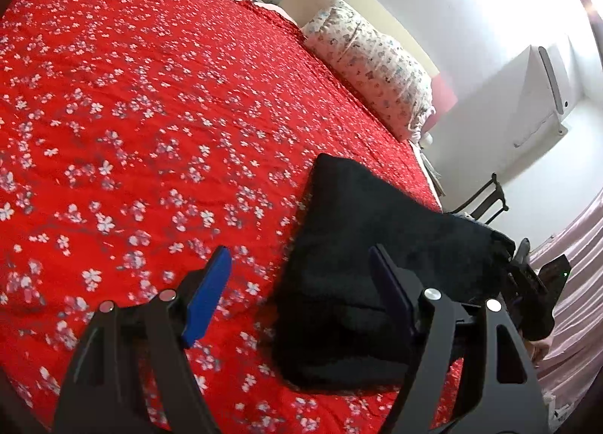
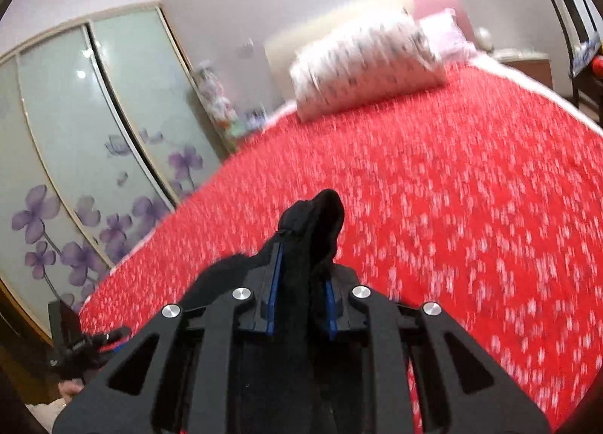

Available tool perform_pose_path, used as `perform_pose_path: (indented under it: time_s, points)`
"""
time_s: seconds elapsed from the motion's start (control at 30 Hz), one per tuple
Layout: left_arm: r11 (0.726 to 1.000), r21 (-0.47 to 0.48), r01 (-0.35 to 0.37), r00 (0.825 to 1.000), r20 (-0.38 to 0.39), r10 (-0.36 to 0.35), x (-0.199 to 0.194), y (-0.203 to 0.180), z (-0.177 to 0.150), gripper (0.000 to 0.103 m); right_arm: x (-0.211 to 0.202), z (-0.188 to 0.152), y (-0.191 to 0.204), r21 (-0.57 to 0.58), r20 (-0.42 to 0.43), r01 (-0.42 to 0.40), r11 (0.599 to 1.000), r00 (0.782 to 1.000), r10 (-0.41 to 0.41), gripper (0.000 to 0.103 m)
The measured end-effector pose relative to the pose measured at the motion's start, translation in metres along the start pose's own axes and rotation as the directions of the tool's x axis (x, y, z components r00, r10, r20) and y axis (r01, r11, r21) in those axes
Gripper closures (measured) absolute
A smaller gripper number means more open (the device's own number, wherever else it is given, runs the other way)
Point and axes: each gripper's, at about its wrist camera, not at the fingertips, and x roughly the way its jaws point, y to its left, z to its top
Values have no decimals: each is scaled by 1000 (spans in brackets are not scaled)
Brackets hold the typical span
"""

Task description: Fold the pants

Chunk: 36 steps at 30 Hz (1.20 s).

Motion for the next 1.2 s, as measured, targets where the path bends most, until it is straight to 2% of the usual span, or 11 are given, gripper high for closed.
perform_pose_path:
  time_s: [0.1,0.27,0.37,0.43,0.6,0.7,0.77,0.97,1.07,1.13,1.2]
  points:
    - [1000,5,-5,1000,4,5,-3,0,5,28,35,-21,-47,141,-192,111,984,978,-83,84]
    - [991,127,43,999,7,-44,0,-34,25,24,30,-38,-76,356,-182,8,934,981,61,80]
    - [964,237,122,990,-102,-100,24,-75,29,21,11,-27,-65,290,-176,135,948,981,-86,42]
    - [927,356,119,988,-137,-74,40,-109,23,20,-7,-24,-61,280,-123,163,946,983,-133,33]
    - [867,489,96,979,-204,7,64,-137,-1,17,-41,-27,-38,306,-63,-107,946,989,132,33]
    - [870,485,91,965,-259,43,70,-124,-16,17,-31,-50,-10,343,-171,-198,918,948,268,33]
    - [868,491,73,961,-267,70,75,-115,-25,17,-10,-82,-7,361,-340,-52,931,922,183,35]
    - [869,490,67,973,-226,53,65,-100,-43,18,-28,-94,4,354,-240,-21,935,964,112,38]
    - [899,425,105,988,-151,-45,31,-97,-35,13,-40,-84,26,313,-134,-157,937,969,207,29]
    - [906,415,79,995,-89,-46,19,-95,-29,2,-30,-88,36,296,-176,-116,948,969,173,15]
    - [903,430,23,997,-73,9,18,-90,-23,2,-6,-108,21,352,-287,-26,936,949,134,16]
